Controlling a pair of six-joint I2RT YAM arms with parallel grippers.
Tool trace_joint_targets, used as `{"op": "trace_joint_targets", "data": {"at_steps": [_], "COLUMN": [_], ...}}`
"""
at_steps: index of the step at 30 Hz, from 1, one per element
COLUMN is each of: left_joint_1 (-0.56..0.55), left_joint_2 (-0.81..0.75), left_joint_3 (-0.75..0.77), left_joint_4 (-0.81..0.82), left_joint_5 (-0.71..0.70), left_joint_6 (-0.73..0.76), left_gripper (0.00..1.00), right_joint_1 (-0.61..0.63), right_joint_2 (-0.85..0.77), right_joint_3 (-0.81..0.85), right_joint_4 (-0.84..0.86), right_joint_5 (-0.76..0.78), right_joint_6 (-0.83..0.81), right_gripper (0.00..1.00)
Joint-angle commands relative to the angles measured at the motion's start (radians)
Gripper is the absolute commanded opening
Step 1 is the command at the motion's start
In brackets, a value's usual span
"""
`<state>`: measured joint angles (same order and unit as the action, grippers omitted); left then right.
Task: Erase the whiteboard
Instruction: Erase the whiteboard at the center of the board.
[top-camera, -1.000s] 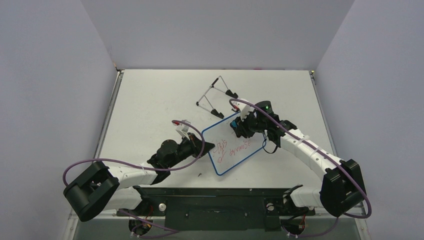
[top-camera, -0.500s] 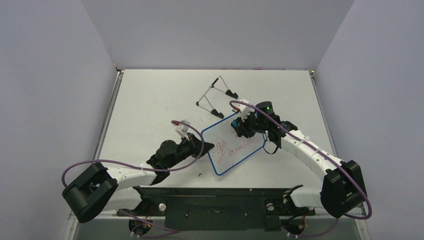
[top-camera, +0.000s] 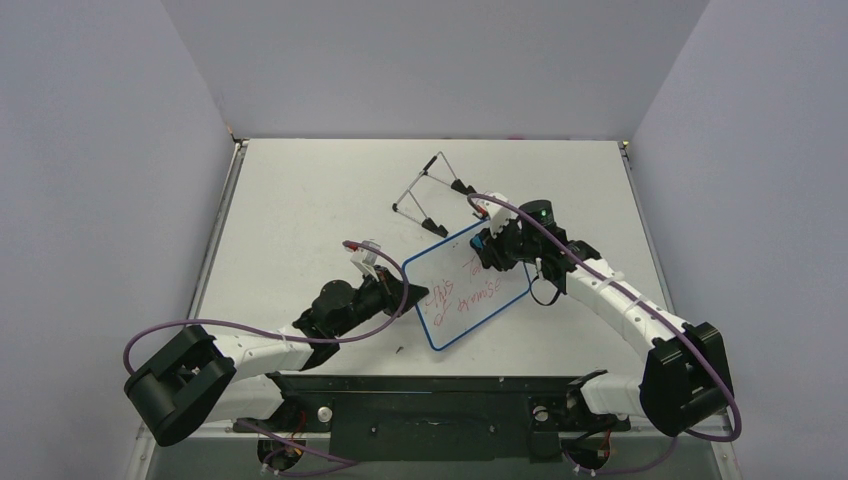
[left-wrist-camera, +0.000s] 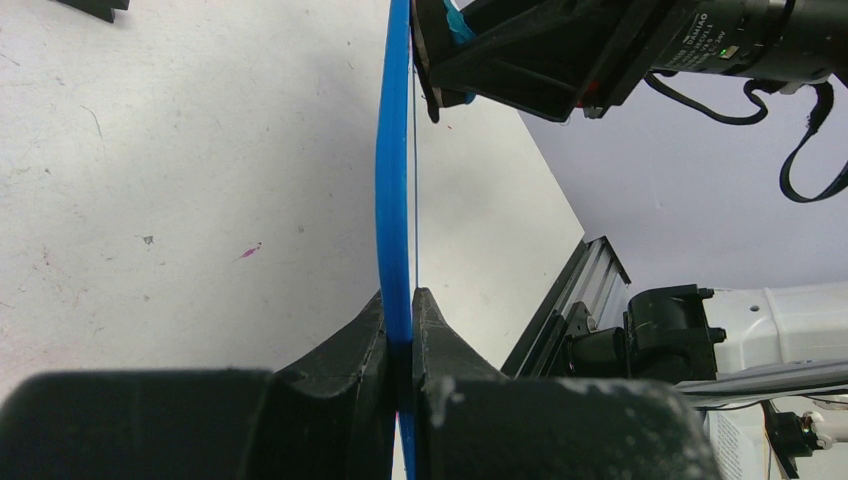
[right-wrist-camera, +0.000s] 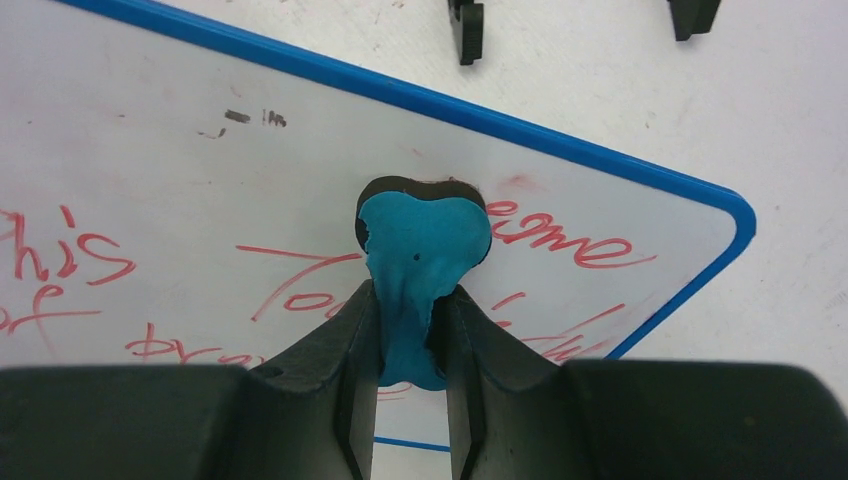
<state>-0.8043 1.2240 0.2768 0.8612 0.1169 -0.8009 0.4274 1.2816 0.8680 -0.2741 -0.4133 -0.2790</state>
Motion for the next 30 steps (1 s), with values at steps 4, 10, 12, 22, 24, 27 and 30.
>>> {"op": "trace_joint_targets", "data": {"at_steps": [4, 10, 12, 22, 24, 27, 30], "left_joint_1": [-0.009, -0.008, -0.008, -0.009, -0.008, -0.009, -0.009], "left_joint_2": [-0.026, -0.029, -0.025, -0.035, -0.037, -0.037, -0.032], "left_joint_3": [0.009, 0.011, 0.010, 0.004, 0.004, 0.007, 0.011], "left_joint_4": [0.094, 0.089, 0.094, 0.098, 0.095, 0.093, 0.091], "left_joint_5": [0.032, 0.030, 0.033, 0.033, 0.031, 0.030, 0.033], "left_joint_6": [0.012, 0.014, 0.012, 0.014, 0.014, 0.015, 0.017], "left_gripper": [0.00, 0.00, 0.00, 0.00, 0.00, 0.00, 0.00], "right_joint_1": [0.044, -0.001, -0.019, 0.053, 0.066, 0.051, 0.018], "right_joint_2": [-0.042, -0.021, -0.024, -0.022, -0.016, -0.017, -0.035], "right_joint_3": [0.031, 0.013, 0.011, 0.048, 0.051, 0.044, 0.038], "right_joint_4": [-0.053, 0.013, 0.010, -0.128, -0.131, -0.069, -0.039], "right_joint_5": [-0.154, 0.025, 0.027, -0.184, -0.160, -0.050, -0.021], "right_joint_6": [-0.075, -0.044, -0.051, -0.187, -0.182, -0.130, -0.082], "right_gripper": [0.00, 0.00, 0.00, 0.00, 0.00, 0.00, 0.00]}}
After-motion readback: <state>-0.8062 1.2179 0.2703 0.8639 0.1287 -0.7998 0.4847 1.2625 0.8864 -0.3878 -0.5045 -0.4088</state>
